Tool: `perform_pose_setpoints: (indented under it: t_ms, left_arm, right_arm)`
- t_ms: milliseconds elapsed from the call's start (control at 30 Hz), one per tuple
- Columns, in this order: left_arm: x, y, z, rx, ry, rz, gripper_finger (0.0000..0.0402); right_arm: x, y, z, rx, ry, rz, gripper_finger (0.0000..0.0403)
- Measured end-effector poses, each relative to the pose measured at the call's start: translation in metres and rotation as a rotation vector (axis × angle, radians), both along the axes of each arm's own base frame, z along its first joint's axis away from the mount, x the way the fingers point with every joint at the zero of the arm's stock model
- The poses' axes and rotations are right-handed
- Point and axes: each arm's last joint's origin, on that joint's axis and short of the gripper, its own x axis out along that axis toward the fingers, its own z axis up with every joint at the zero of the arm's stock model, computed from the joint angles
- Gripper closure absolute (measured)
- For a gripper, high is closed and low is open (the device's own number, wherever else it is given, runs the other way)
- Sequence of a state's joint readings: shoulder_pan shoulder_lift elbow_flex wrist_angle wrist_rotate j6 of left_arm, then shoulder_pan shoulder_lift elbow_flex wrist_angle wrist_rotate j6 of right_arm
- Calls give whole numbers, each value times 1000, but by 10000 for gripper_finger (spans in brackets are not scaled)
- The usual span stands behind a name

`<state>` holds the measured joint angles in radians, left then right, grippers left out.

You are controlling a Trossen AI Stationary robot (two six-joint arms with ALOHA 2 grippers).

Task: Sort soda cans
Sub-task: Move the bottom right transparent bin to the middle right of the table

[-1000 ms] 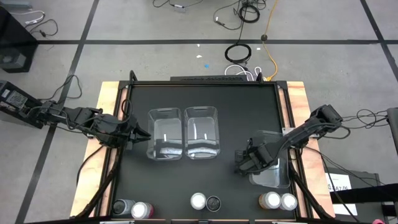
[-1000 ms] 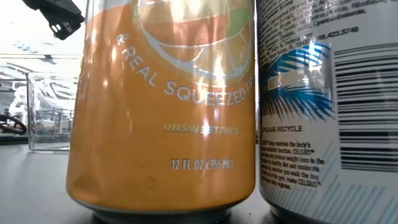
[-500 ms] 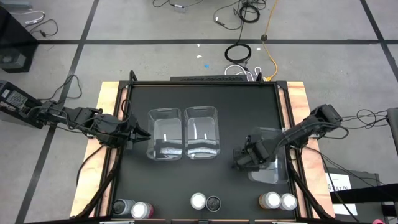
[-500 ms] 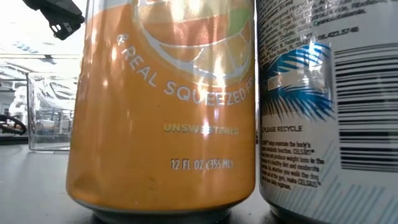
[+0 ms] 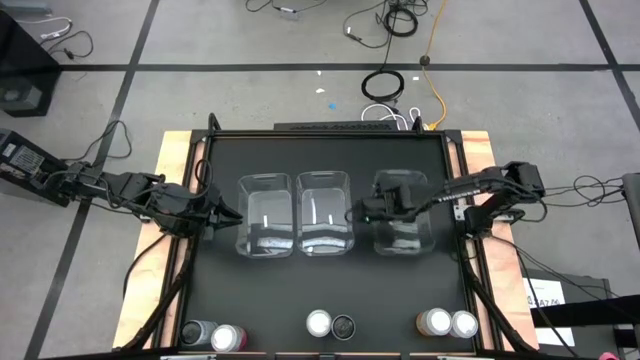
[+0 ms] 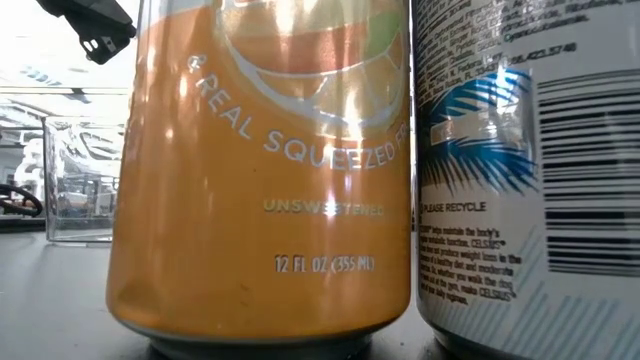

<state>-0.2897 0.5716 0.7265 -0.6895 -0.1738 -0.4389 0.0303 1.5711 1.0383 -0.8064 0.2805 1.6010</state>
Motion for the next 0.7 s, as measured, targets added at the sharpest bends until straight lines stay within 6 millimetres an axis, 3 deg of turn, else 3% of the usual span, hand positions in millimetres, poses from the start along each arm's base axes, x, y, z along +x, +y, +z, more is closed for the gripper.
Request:
perform_pose_setpoints:
  t_ms: [233,467,700]
  left_arm:
    - [0,0,0,0,0,0,329]
    - [0,0,0,1,0,0,329]
    - [0,0,0,2,1,0,329]
  right_arm:
    - [12,-24,1,-27,-102,-26,402]
    - [34,-19,-14,-11,-123,-5,402]
    - [52,-17,-10,-15,-60,-6,402]
